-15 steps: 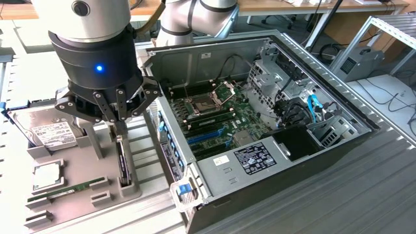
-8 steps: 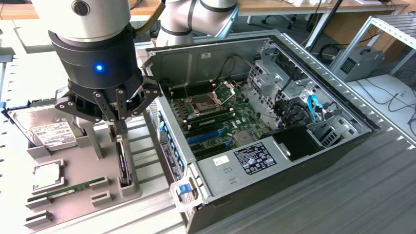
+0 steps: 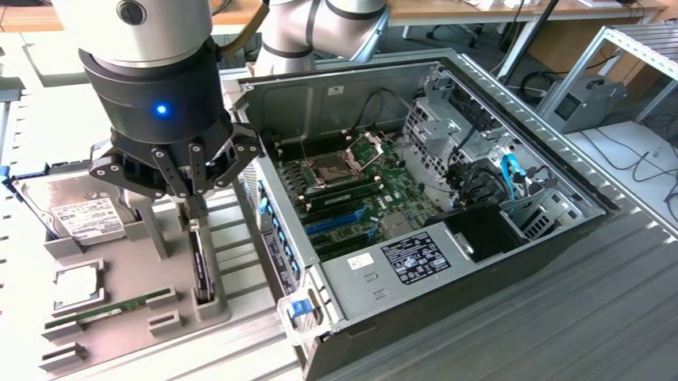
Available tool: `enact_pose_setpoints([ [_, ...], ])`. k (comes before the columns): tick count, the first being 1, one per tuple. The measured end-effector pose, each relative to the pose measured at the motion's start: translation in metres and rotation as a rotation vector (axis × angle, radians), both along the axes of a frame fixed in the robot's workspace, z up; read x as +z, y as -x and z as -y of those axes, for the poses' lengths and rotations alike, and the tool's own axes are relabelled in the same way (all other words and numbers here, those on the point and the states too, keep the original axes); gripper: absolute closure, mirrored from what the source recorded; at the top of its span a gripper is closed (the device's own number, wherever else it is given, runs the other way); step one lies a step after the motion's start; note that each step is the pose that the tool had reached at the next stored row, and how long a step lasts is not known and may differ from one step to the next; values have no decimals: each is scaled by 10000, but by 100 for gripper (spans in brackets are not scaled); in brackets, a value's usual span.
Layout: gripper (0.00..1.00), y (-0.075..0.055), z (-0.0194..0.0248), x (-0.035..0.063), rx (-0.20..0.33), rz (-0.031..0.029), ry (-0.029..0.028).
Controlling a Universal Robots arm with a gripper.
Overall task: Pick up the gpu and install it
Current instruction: 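Pick up the gpu and move the gpu toward the slot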
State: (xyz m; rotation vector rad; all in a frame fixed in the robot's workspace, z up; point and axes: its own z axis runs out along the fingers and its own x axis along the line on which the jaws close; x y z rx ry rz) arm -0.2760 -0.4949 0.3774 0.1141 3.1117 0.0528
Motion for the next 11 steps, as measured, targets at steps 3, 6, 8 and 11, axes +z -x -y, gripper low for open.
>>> enact_pose_setpoints([
  [3, 58, 0, -19, -1, 1, 1, -10],
  [6, 58, 0, -49, 0, 1, 1, -13],
  [8, 58, 0, -56, -1, 1, 1, -13],
  [11, 58, 0, -67, 0, 0, 0, -13],
])
